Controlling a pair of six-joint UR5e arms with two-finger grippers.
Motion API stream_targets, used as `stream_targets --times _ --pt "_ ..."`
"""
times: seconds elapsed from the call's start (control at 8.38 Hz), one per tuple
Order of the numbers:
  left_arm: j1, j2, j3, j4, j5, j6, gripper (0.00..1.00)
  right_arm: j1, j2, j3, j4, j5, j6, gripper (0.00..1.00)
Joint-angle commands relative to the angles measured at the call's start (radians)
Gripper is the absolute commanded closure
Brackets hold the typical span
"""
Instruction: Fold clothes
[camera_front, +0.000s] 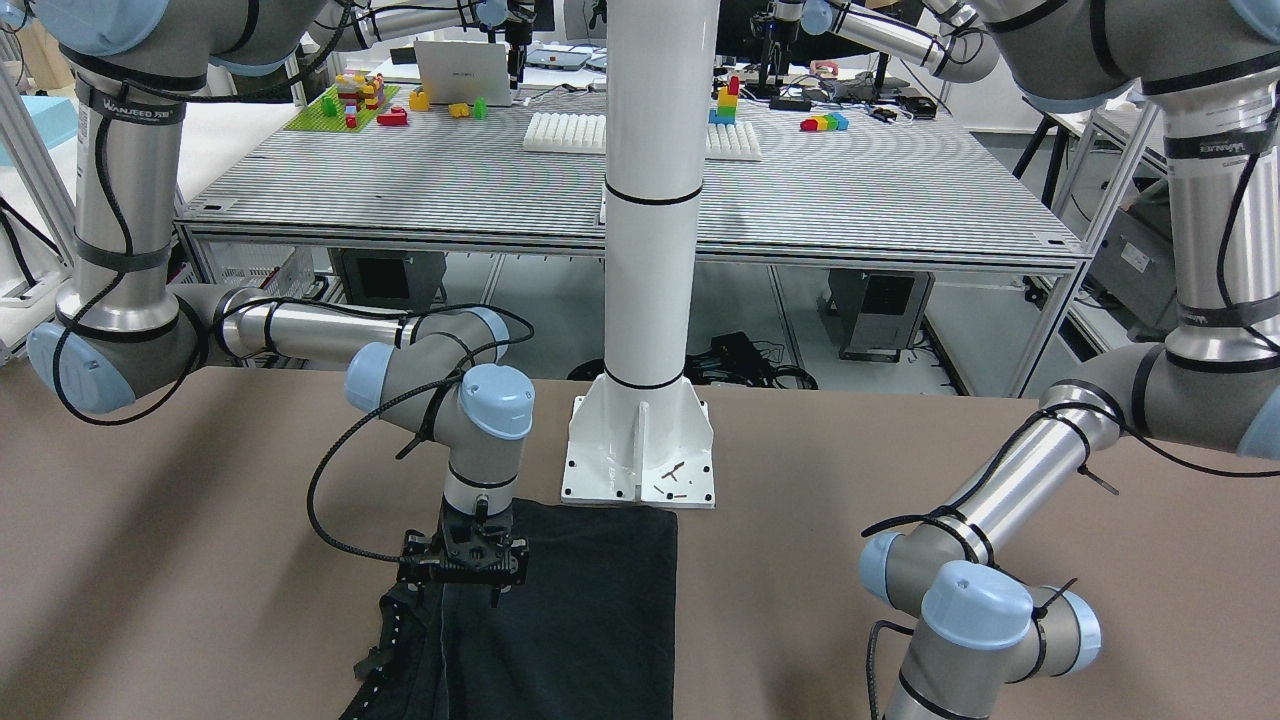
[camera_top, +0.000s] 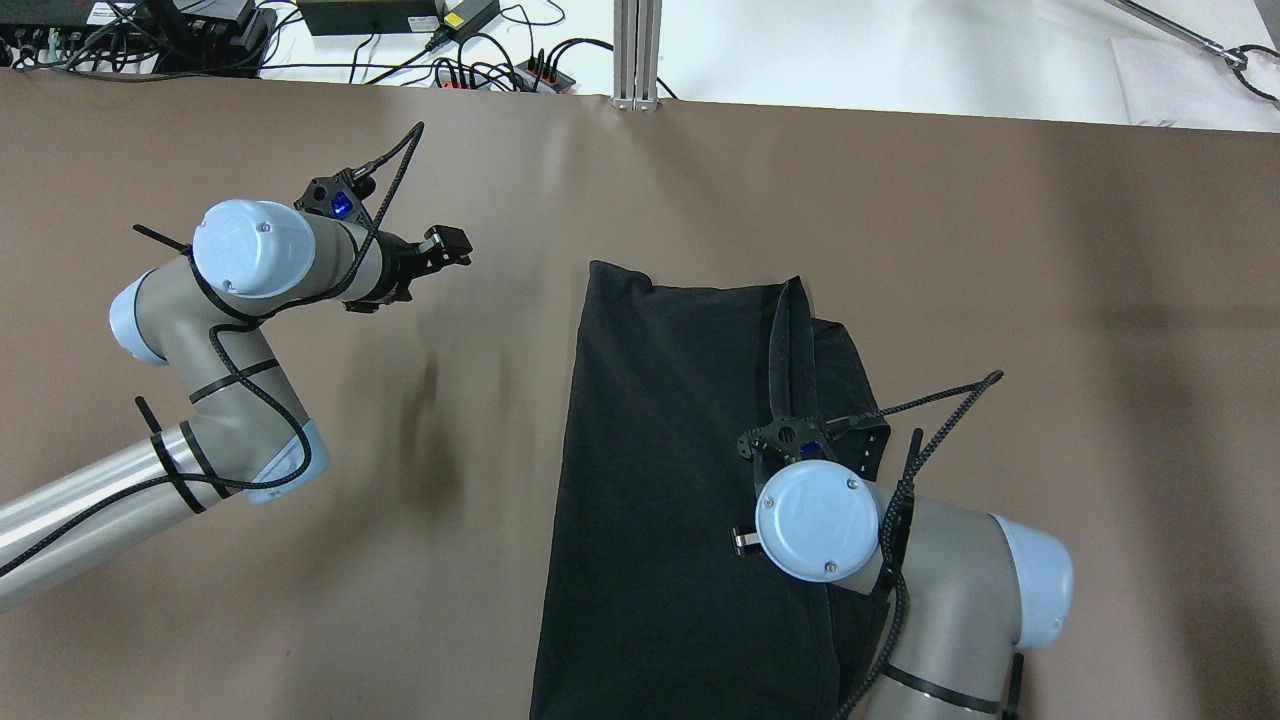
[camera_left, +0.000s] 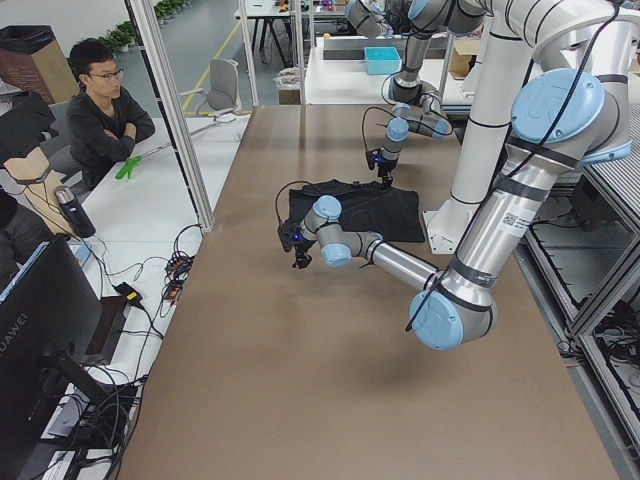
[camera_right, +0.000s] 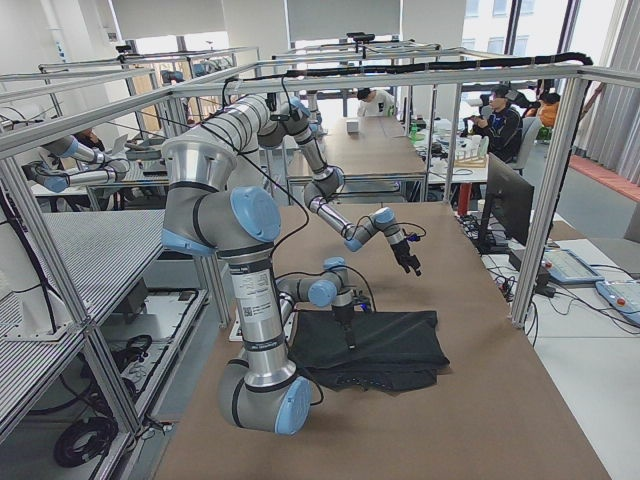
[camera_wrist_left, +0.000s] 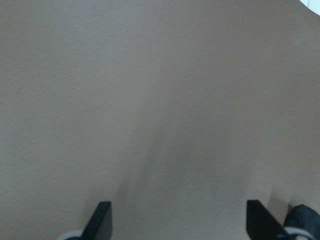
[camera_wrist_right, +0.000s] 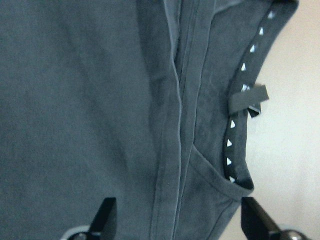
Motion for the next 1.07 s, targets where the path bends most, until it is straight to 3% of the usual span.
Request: stream_targets --times 0.0,0.72,0.95 --pt "-0.002 0.010 -0.006 0.000 -0.003 0.000 0.06 0.083 0.031 -0.195 0.184 -0.001 -0.102 0.06" --pt "-0.002 0.033 -0.038 0.002 -0.001 0.000 0.06 0.164 0.005 -0.234 0.199 0.010 -0.243 0.06" --pt "-0.002 0.031 -0.041 0.000 -0.001 0.000 0.06 0.253 -0.132 -0.125 0.200 0.115 -0.412 0.06"
